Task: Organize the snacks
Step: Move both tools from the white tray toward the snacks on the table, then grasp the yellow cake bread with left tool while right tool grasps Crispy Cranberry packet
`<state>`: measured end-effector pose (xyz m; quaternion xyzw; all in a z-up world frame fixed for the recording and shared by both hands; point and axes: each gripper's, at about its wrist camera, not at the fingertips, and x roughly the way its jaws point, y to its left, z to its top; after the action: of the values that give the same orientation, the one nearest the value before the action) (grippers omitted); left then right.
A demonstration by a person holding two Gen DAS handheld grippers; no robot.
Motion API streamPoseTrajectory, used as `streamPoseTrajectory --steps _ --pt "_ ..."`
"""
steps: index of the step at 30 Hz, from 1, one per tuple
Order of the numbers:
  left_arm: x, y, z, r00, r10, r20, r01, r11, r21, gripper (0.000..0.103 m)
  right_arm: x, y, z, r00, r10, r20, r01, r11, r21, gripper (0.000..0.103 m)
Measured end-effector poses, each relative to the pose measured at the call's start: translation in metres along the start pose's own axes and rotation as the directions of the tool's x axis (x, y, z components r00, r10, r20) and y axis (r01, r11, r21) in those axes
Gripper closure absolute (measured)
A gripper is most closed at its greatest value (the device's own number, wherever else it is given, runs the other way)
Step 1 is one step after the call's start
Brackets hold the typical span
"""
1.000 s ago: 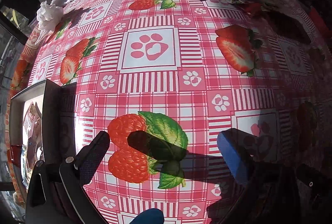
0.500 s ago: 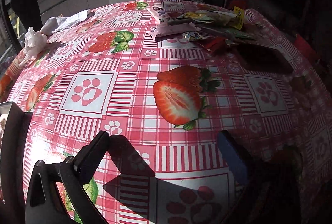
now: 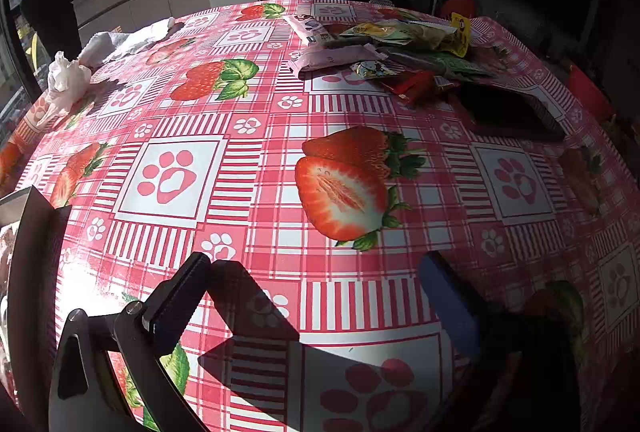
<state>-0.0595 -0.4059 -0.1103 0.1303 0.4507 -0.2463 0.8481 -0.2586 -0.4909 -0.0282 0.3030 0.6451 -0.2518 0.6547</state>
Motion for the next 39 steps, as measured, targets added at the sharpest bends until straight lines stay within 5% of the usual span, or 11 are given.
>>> streamPoseTrajectory --steps 8,23,39 --pt "0.000 0.000 0.000 1.000 0.001 -0.002 -0.001 1.000 0.001 0.000 -0.007 -0.021 -0.030 0.998 0.056 -0.031 -0.051 0.988 0.147 0.000" --pt "-0.004 0.000 0.001 1.000 0.001 -0.004 -0.001 1.000 0.001 0.000 -0.023 0.011 -0.019 0.996 0.081 -0.044 -0.076 0.992 0.104 0.000" --pt "-0.004 0.001 0.001 1.000 0.001 -0.007 -0.001 1.000 0.002 0.000 0.038 0.004 -0.063 0.993 -0.049 -0.111 0.049 0.999 -0.002 0.000"
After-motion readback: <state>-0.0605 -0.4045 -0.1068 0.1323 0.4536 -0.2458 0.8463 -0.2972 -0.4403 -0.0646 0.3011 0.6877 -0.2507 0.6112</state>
